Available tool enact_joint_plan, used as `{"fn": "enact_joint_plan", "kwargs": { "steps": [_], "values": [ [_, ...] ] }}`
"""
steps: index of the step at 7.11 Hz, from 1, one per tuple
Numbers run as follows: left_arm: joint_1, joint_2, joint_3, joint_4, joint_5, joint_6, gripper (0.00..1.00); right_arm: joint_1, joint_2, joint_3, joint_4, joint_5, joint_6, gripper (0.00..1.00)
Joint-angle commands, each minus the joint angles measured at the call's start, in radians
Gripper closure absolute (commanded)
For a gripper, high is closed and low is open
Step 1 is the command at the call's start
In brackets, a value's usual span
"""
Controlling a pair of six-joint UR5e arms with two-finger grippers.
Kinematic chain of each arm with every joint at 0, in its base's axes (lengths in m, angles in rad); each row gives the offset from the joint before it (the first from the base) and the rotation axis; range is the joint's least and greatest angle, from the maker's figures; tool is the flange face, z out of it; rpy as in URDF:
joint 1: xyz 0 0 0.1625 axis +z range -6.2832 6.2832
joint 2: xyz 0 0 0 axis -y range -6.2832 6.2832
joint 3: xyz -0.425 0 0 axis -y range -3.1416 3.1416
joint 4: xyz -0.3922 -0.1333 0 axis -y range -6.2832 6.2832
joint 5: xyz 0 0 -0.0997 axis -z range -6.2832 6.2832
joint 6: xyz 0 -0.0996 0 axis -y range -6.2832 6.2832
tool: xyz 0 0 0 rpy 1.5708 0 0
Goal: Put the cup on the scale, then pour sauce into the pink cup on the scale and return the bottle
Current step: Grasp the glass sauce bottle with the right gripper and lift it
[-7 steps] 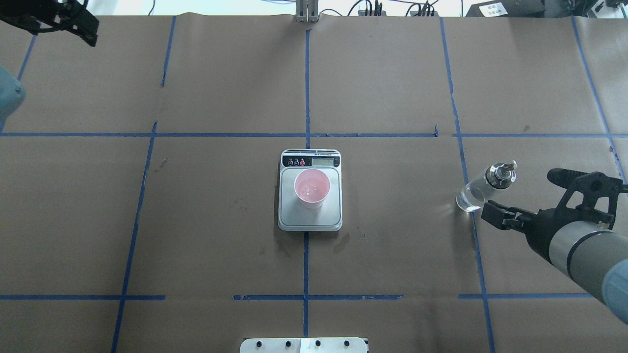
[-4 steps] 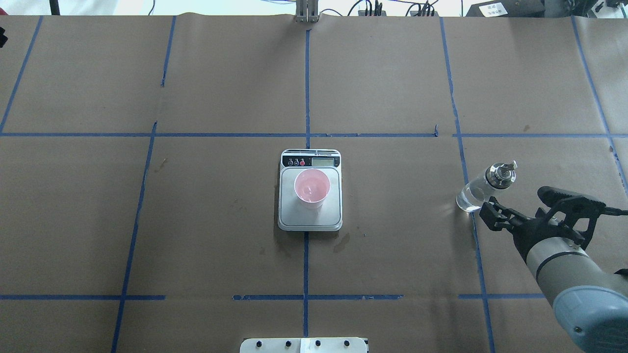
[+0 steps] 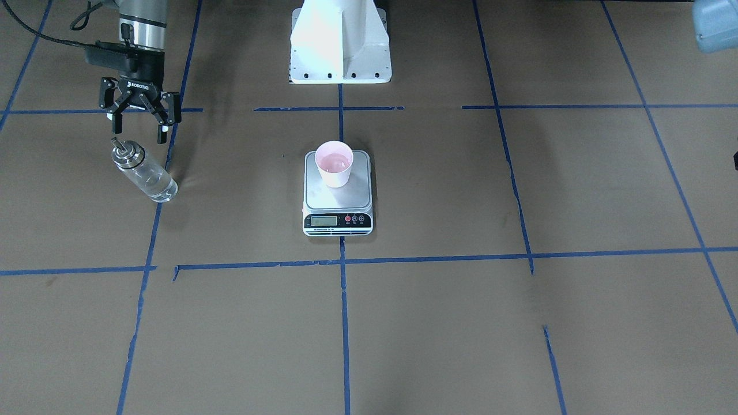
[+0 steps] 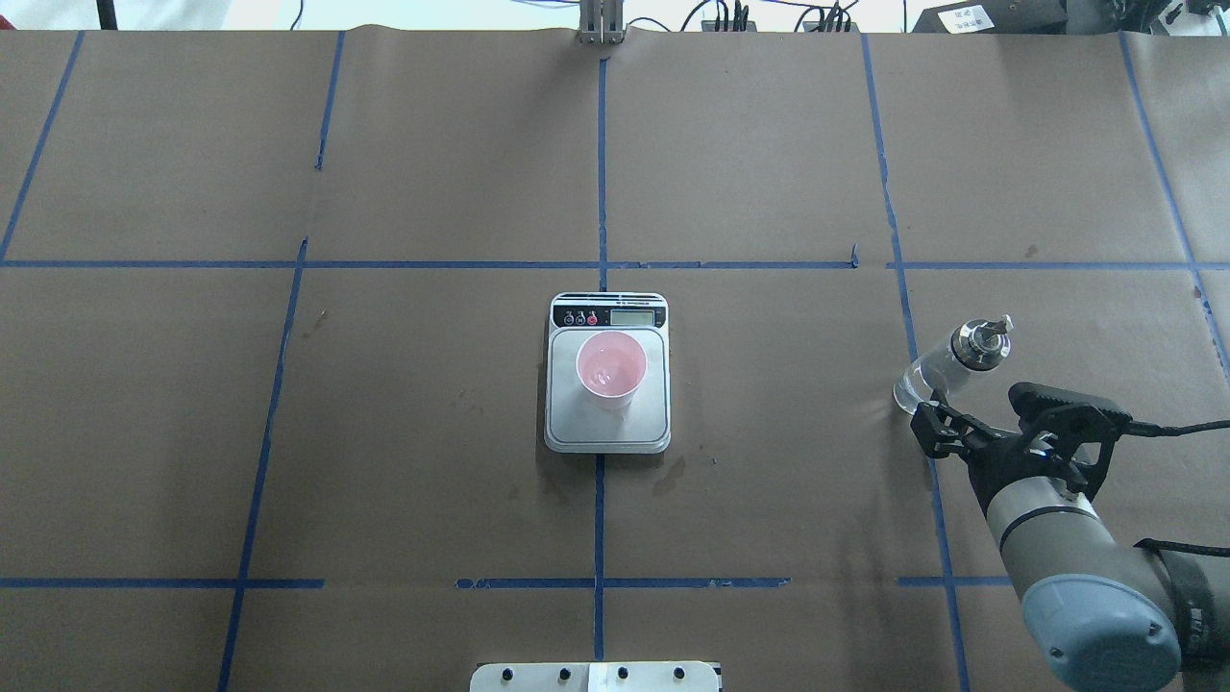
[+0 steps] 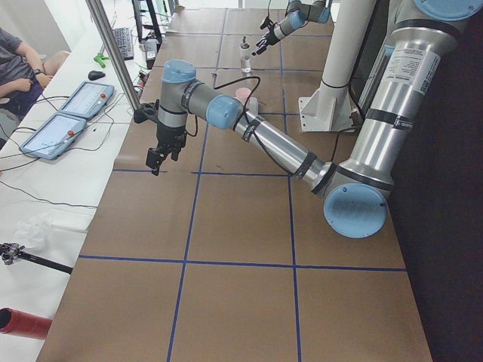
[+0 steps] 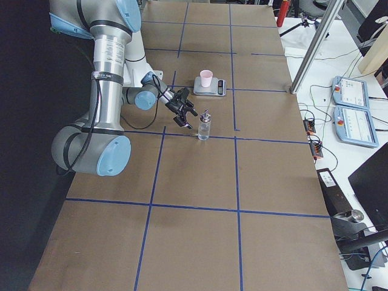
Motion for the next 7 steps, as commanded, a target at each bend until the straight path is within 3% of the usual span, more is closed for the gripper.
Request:
{"fn": "enact_joint_plan", "kwargs": {
  "steps": [1,7],
  "values": [
    [-0.006,0.013,0.015,-0.003,0.002,0.001,0.0,-0.001,0.062,-0.074,-0.004,-0.033,-0.003,0.0],
    [-0.009,0.008,0.024,-0.003,-0.001,-0.006,0.0,0.001,0.114,-0.167,-0.032,-0.077,-0.012,0.0]
  ]
}}
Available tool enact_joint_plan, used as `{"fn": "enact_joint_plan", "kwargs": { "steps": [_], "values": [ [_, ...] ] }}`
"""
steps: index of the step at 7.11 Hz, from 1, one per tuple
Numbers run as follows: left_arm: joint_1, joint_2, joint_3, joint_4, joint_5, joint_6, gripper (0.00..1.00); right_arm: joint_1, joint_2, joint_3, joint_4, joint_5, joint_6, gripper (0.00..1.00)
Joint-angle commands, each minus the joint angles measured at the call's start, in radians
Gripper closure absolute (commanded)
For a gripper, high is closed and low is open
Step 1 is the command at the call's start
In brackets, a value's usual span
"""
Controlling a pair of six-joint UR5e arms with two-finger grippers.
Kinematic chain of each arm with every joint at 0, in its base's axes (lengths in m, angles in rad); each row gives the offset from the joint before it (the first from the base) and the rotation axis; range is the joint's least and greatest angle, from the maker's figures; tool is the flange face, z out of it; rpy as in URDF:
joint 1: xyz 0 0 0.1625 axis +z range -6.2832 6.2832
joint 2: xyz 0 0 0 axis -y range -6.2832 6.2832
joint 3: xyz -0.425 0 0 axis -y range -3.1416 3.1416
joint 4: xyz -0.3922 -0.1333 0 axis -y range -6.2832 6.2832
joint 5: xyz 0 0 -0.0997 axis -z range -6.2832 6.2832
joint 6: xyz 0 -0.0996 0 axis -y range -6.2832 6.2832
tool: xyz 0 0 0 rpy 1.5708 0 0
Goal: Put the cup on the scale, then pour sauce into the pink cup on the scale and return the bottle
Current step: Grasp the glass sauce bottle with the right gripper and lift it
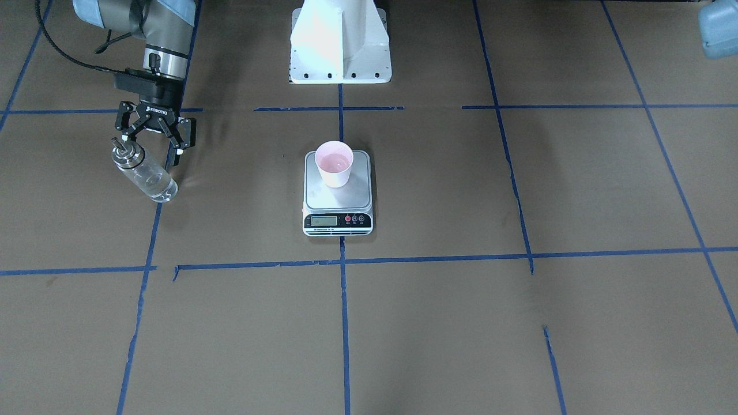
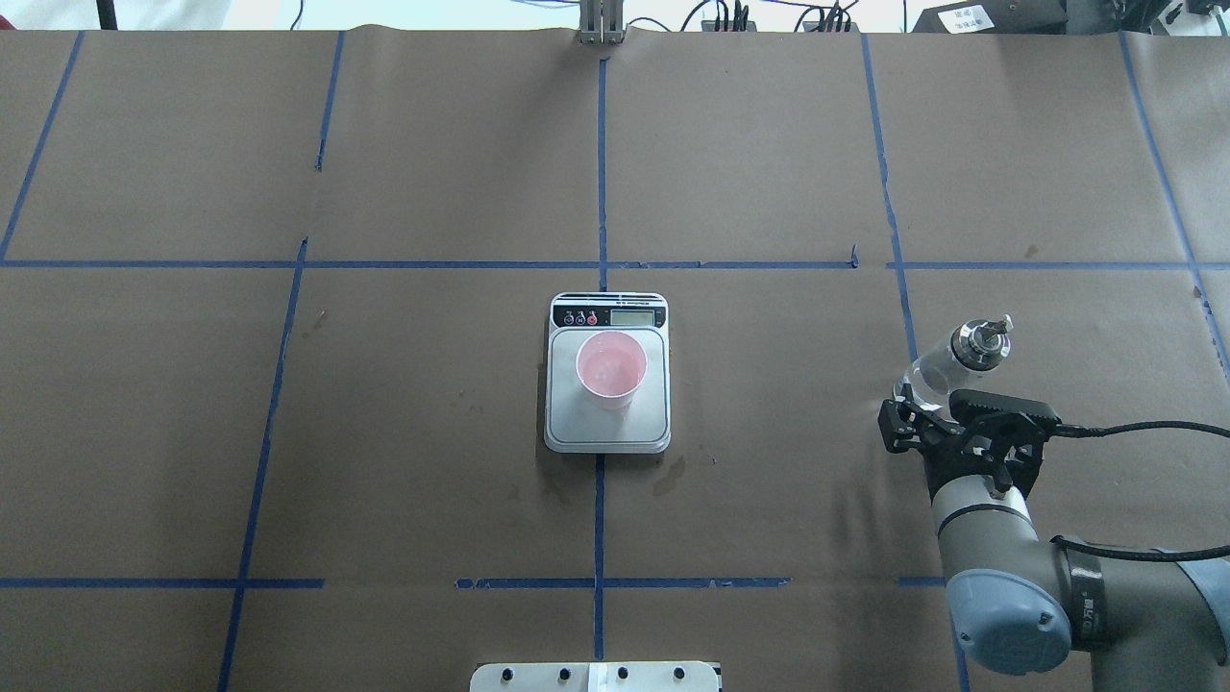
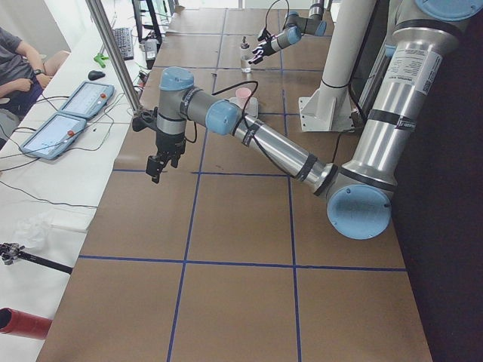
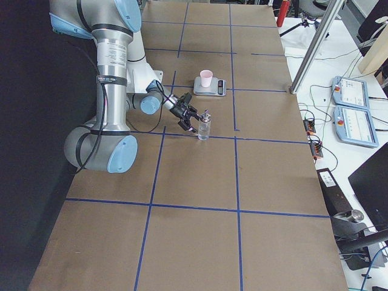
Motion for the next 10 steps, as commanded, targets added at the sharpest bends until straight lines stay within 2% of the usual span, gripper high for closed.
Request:
{"fn": "enact_joint_plan", "kwargs": {
  "steps": [1,10],
  "values": [
    [-0.003,-0.009,0.002,0.002,0.0,-0.004,0.0,0.002,0.015,-0.023,0.0,-0.01,-0.006,0.0],
    [-0.007,-0.012,0.004,0.003,-0.004,-0.011,0.0,0.068,0.071,-0.093,0.0,-0.01,-0.043,0.0]
  ]
}}
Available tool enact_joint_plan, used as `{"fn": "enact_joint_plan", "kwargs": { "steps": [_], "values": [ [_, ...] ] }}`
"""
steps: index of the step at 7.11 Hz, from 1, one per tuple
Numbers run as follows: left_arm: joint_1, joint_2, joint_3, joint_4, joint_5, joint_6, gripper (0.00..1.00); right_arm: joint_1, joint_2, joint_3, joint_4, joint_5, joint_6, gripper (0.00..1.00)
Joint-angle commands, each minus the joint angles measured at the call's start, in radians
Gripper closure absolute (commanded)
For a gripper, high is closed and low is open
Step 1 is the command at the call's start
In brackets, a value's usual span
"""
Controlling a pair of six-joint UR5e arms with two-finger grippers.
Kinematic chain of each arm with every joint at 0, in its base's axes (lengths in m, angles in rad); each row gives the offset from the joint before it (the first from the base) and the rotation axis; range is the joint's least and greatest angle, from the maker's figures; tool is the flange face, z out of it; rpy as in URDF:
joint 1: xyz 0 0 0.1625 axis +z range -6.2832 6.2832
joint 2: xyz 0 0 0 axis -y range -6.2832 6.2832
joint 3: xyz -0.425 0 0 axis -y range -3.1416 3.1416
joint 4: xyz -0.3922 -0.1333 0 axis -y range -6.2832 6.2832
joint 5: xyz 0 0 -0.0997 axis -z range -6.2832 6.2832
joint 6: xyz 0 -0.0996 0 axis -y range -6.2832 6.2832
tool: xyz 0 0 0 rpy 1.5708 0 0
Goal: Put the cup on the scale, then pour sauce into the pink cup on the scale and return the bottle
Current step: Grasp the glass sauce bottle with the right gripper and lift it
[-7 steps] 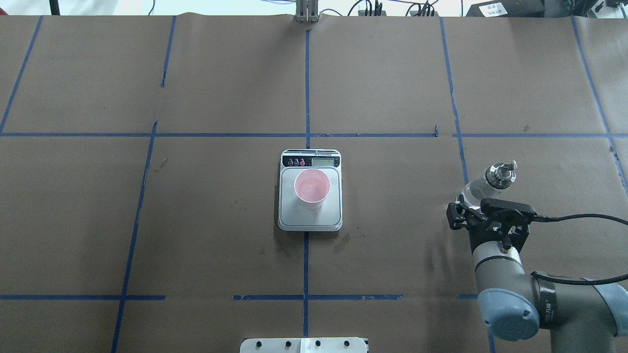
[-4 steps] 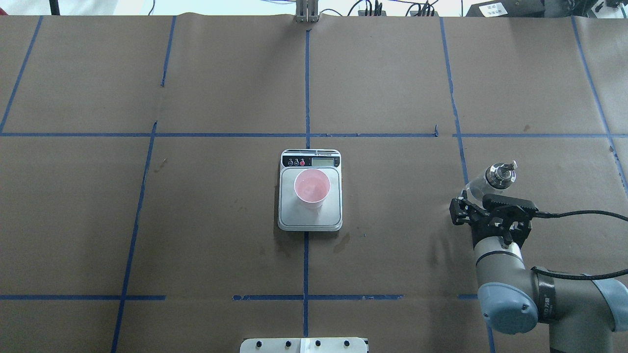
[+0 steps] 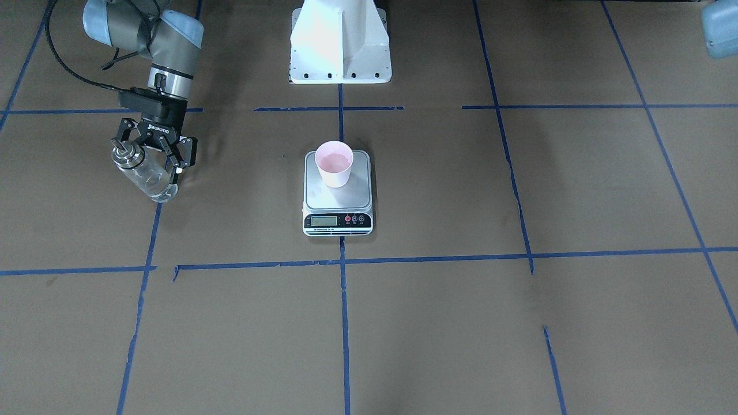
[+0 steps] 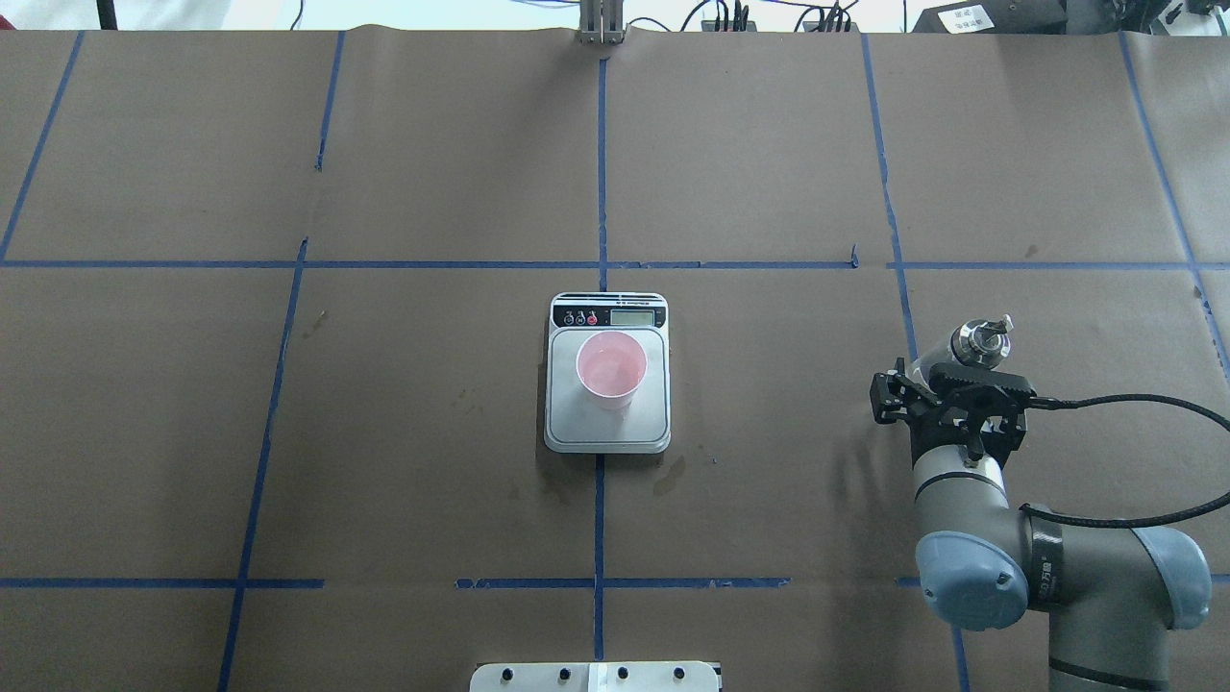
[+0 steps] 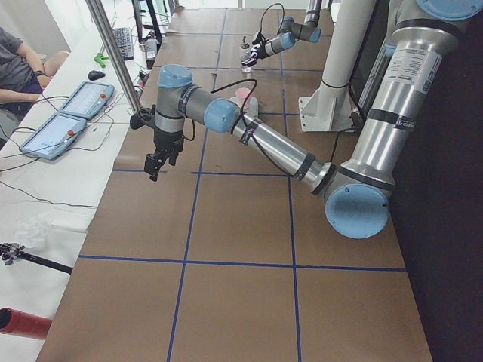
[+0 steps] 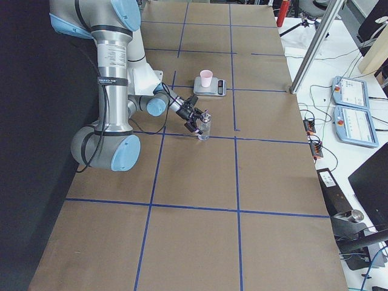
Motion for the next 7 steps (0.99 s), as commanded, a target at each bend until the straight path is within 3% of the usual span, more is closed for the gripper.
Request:
{"fn": "enact_joint_plan", "kwargs": {
  "steps": [1,2,3,4,7],
  "values": [
    [0.0,-0.001,-0.001,0.0,0.0,-0.002,0.0,0.014,0.001,-0.008,0.002,0.0,-0.012,0.0],
    [0.0,-0.001,-0.001,0.0,0.0,-0.002,0.0,0.016,0.001,-0.011,0.0,0.0,-0.012,0.01],
    [0.0,-0.001,-0.001,0.0,0.0,-0.002,0.0,0.016,0.004,-0.011,0.003,-0.002,-0.006,0.68],
    [0.0,-0.001,-0.001,0.002,0.0,-0.005,0.0,0.022,0.006,-0.004,0.005,0.002,-0.014,1.0],
    [-0.005,0.001,-0.004,0.006,0.0,-0.014,0.0,0.08,0.009,0.08,0.011,0.009,-0.214,1.0]
  ]
}}
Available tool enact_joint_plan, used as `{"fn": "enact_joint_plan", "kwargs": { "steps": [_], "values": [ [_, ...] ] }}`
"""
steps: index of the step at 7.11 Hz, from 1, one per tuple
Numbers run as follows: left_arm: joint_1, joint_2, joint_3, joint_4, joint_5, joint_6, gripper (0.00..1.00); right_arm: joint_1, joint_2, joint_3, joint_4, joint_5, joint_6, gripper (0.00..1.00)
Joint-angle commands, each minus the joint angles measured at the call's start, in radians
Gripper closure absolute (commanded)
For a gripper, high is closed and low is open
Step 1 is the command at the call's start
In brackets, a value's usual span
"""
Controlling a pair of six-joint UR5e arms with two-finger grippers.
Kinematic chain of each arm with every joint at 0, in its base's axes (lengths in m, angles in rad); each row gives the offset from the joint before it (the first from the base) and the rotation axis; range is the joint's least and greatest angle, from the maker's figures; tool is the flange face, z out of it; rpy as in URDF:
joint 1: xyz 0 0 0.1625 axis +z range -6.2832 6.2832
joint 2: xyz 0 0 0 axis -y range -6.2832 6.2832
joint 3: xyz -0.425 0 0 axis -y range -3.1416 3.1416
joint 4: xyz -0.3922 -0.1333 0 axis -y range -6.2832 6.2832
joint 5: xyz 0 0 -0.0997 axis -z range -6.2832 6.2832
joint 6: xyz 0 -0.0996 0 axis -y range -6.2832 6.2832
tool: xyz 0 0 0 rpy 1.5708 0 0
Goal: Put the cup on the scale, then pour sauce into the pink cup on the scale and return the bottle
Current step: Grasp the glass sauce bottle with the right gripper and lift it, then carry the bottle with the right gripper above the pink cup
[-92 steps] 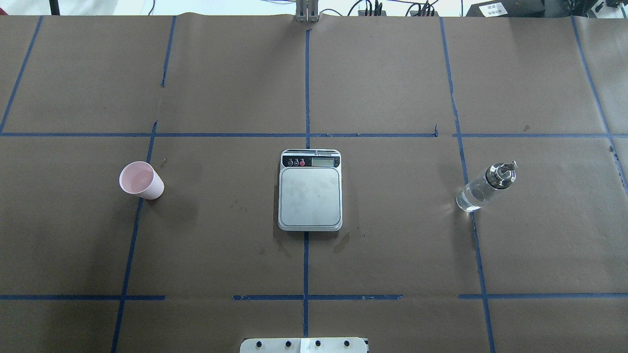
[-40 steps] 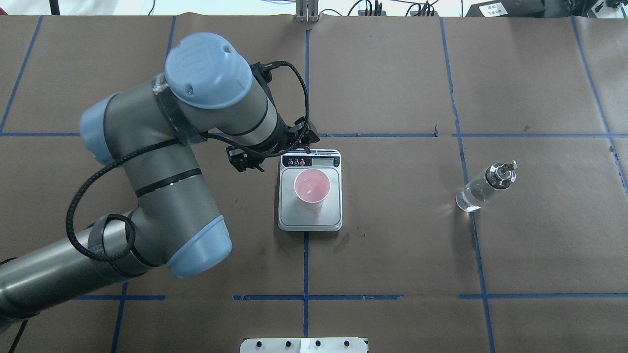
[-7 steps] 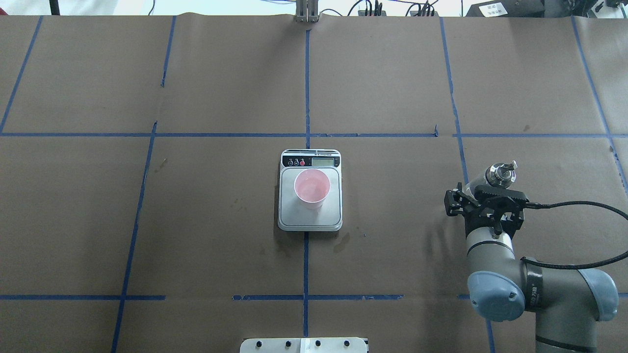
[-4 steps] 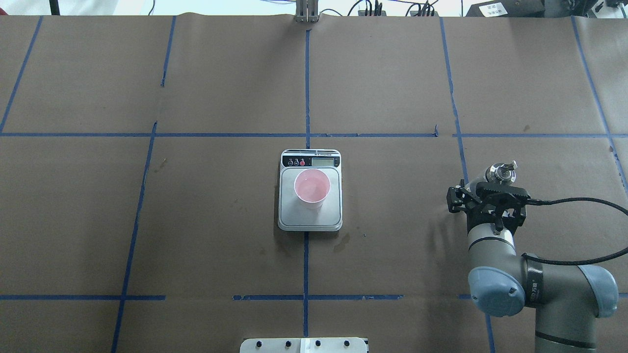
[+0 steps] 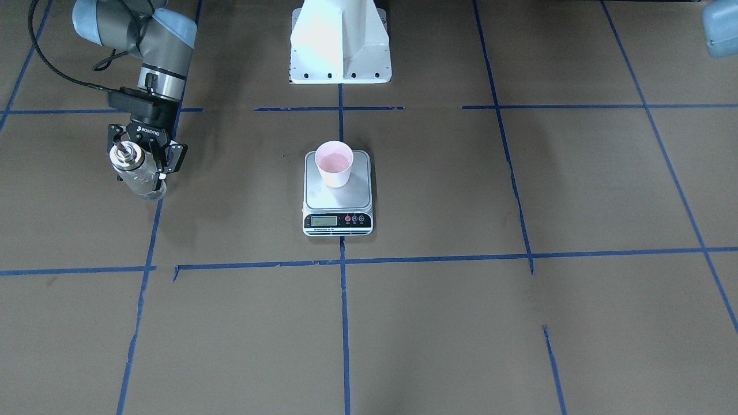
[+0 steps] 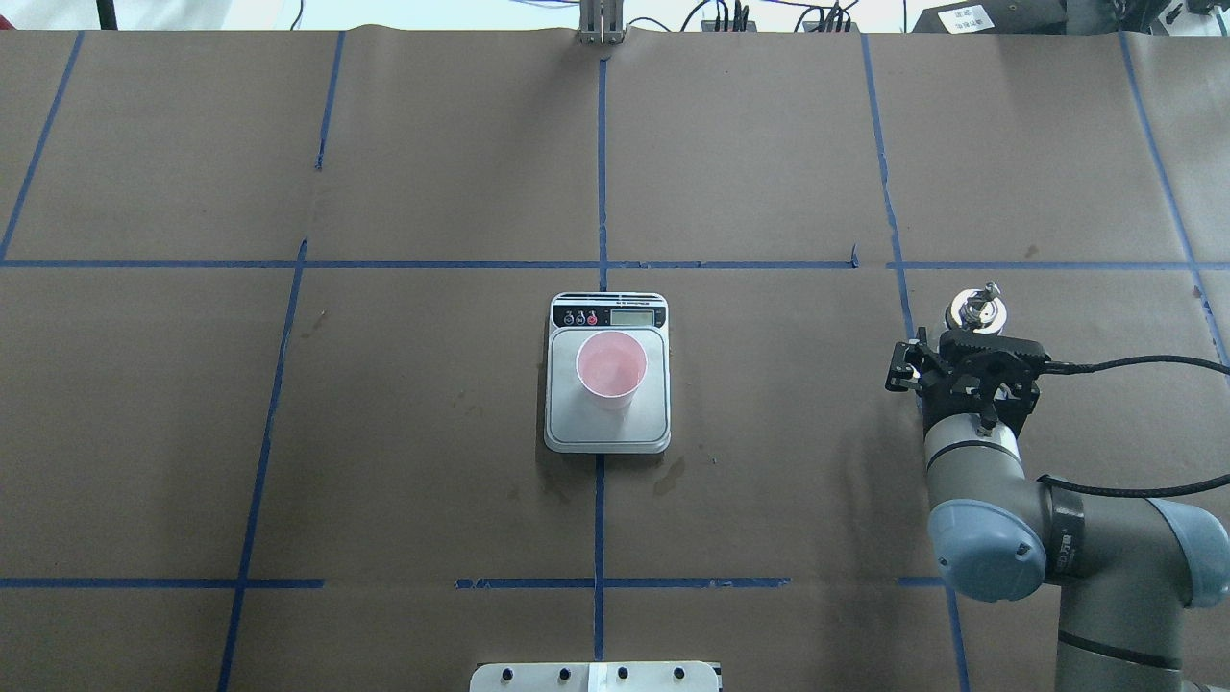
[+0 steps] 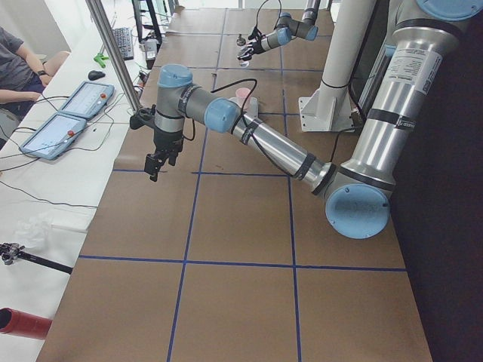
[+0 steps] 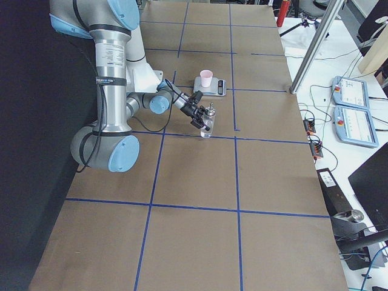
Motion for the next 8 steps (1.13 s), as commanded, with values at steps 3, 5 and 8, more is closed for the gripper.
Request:
{"fn": "enact_joint_plan", "kwargs": {
  "steps": [3,5,8],
  "values": [
    [-0.011,0.005,-0.013,0.003,-0.005,-0.002,0.0,0.032,0.094,0.119,0.009,0.021,-0.259,1.0],
    [-0.021,0.035,-0.013,-0.001,-0.01,0.016,0.0,0.079,0.218,0.108,-0.027,0.027,-0.421,1.0],
    [-0.132,0.214,0.033,-0.039,-0.193,0.226,0.0,0.095,0.295,0.101,-0.022,0.026,-0.77,1.0]
  ]
}}
